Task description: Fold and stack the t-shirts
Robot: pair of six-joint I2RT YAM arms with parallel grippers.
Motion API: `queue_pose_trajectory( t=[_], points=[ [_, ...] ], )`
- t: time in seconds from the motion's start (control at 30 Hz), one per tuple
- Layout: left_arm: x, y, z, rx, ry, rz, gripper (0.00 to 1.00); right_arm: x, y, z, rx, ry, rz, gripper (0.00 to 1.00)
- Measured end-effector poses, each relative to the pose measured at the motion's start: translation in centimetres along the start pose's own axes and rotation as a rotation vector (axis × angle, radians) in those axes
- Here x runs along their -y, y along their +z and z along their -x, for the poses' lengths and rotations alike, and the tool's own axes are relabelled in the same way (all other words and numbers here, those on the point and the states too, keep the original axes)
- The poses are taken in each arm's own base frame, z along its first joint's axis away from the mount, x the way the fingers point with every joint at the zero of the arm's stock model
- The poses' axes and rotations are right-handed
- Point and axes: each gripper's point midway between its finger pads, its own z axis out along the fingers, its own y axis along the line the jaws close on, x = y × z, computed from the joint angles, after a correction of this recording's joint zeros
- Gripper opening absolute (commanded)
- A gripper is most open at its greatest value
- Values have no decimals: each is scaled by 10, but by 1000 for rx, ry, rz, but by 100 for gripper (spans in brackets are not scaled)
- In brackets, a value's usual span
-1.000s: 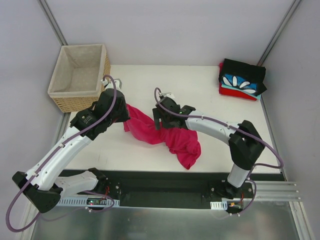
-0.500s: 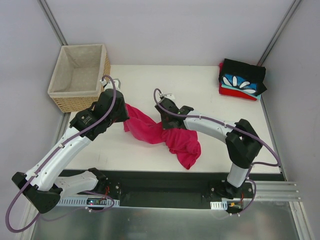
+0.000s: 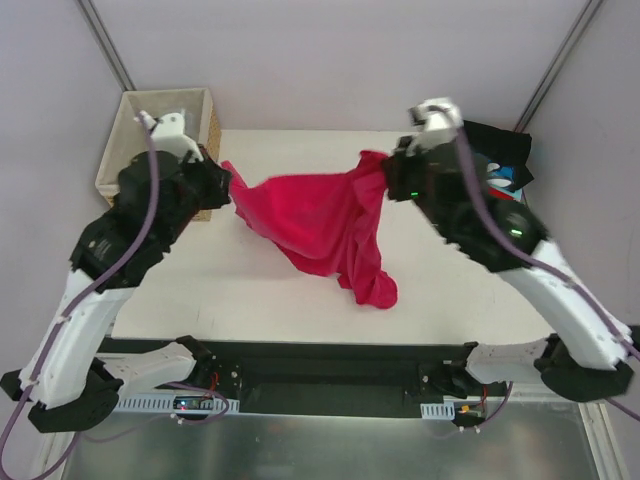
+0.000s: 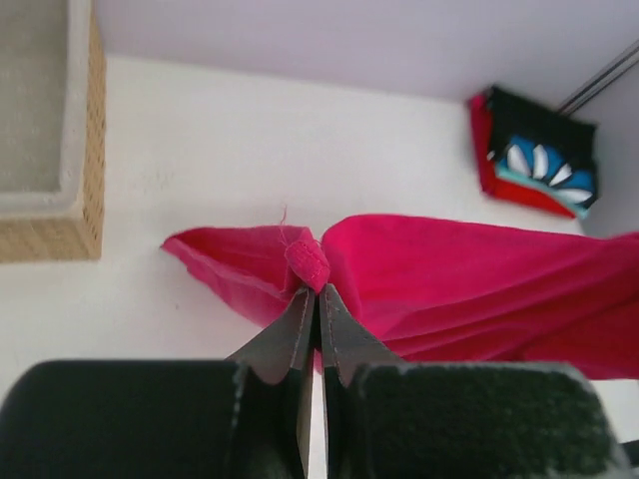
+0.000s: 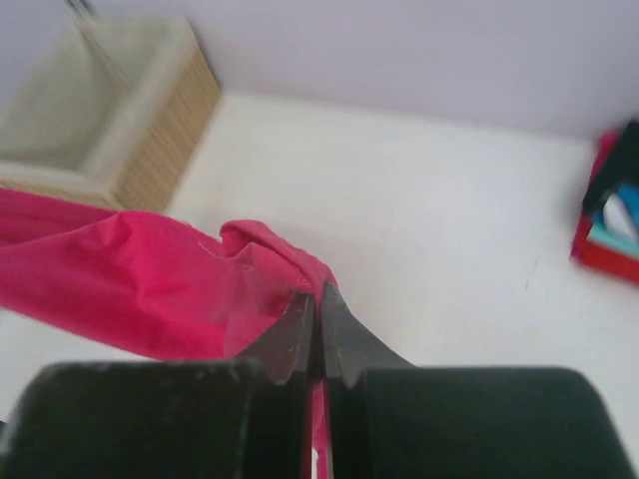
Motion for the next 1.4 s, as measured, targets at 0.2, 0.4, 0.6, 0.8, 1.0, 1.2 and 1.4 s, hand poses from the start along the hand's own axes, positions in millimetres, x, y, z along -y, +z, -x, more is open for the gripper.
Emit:
queue_pose_trajectory(
  t=[0.2,0.4,0.6,0.8,1.0,1.2,1.4],
  points=[
    [3,-90,81,274,-39,-157,0,54,-144,128,382,76,107,1],
    [0,-183,125,500,-80,-336,0,77,-222,153,517,51,231,1],
    [-1,-215,137,579,-76,-397,0,65,-225,144,464,-11,304,1],
    [2,-204,135,560,-55,-384,0,54,-215,135,419,-42,336,1],
    [6,-177,124,503,-22,-350,0,49,-207,131,399,-59,338,1],
    [12,-154,120,461,15,-323,0,41,-195,133,387,-76,334,1],
    [12,-163,126,483,13,-334,0,30,-202,134,393,-91,405,1]
  ],
)
